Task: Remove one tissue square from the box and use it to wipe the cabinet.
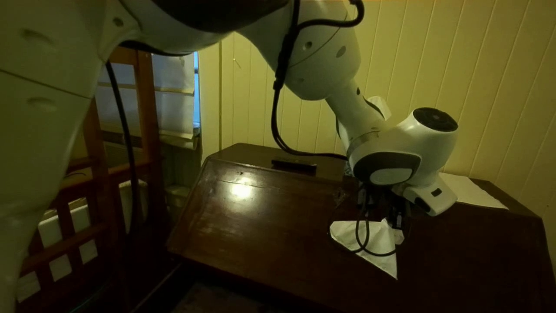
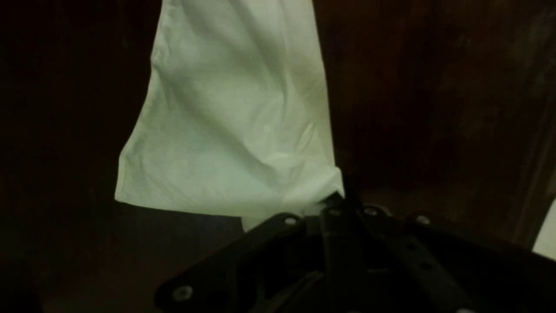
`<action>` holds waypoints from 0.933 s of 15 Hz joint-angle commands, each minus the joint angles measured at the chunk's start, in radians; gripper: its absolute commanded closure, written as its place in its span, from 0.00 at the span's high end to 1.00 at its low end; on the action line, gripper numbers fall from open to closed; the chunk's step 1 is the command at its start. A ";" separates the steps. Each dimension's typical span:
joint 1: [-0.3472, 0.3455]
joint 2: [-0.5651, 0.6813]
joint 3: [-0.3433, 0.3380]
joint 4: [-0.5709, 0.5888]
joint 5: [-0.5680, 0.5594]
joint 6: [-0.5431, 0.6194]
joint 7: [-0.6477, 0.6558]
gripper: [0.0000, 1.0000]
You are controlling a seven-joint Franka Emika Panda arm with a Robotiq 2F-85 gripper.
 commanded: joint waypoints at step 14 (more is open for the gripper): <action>0.073 -0.142 0.100 -0.133 -0.035 -0.103 -0.262 0.00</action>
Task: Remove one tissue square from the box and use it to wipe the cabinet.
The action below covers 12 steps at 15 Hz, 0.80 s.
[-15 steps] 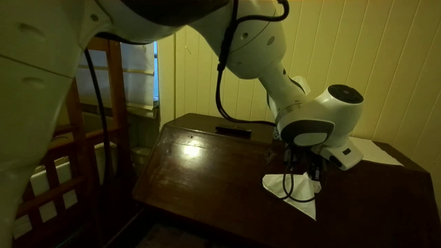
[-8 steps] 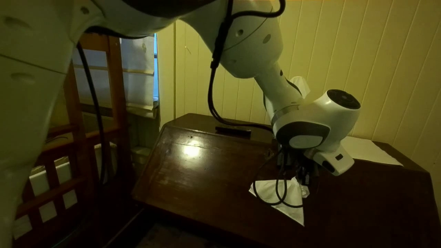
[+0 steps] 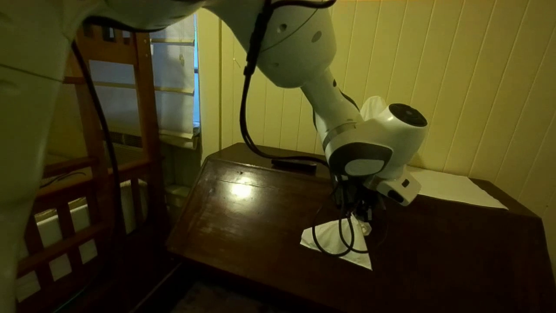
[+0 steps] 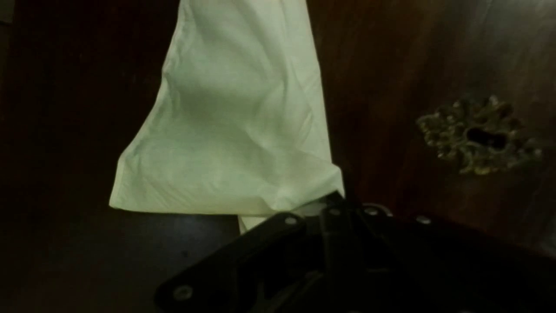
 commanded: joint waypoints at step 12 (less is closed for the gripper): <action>0.075 -0.040 0.050 -0.114 -0.168 -0.230 -0.159 0.00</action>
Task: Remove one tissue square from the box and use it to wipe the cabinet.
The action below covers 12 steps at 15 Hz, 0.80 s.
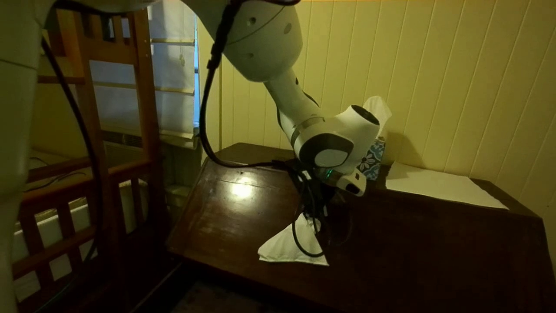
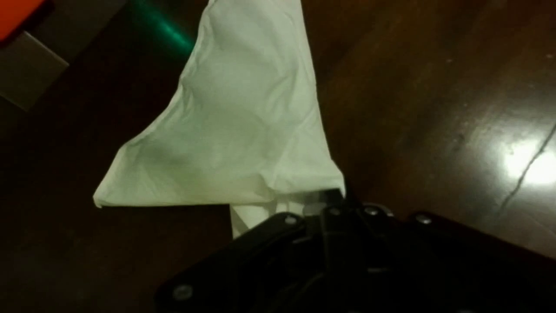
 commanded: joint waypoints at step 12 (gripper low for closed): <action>-0.044 0.117 -0.155 -0.015 -0.132 0.093 0.387 0.00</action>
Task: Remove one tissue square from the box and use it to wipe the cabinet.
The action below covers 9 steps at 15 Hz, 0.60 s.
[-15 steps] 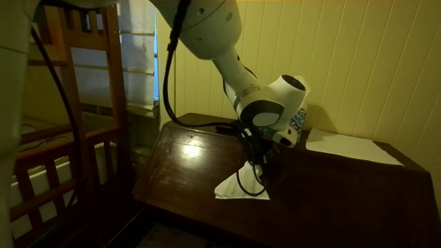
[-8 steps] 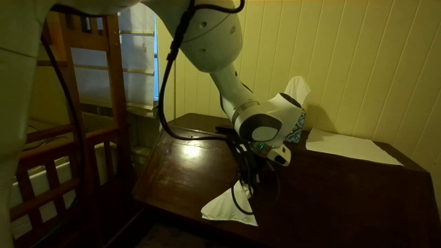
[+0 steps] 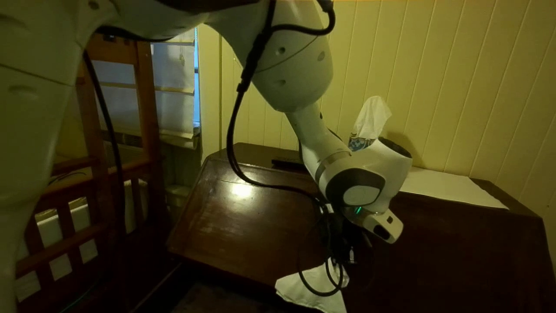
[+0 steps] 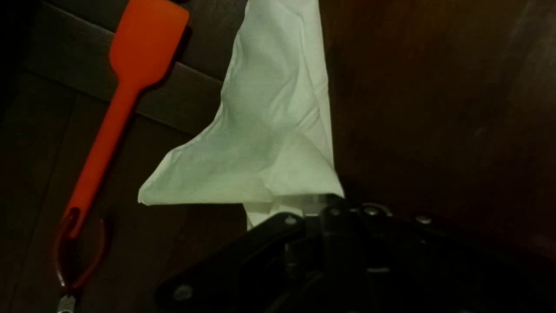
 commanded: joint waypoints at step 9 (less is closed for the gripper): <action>-0.112 -0.127 -0.033 0.190 0.140 0.143 0.092 0.00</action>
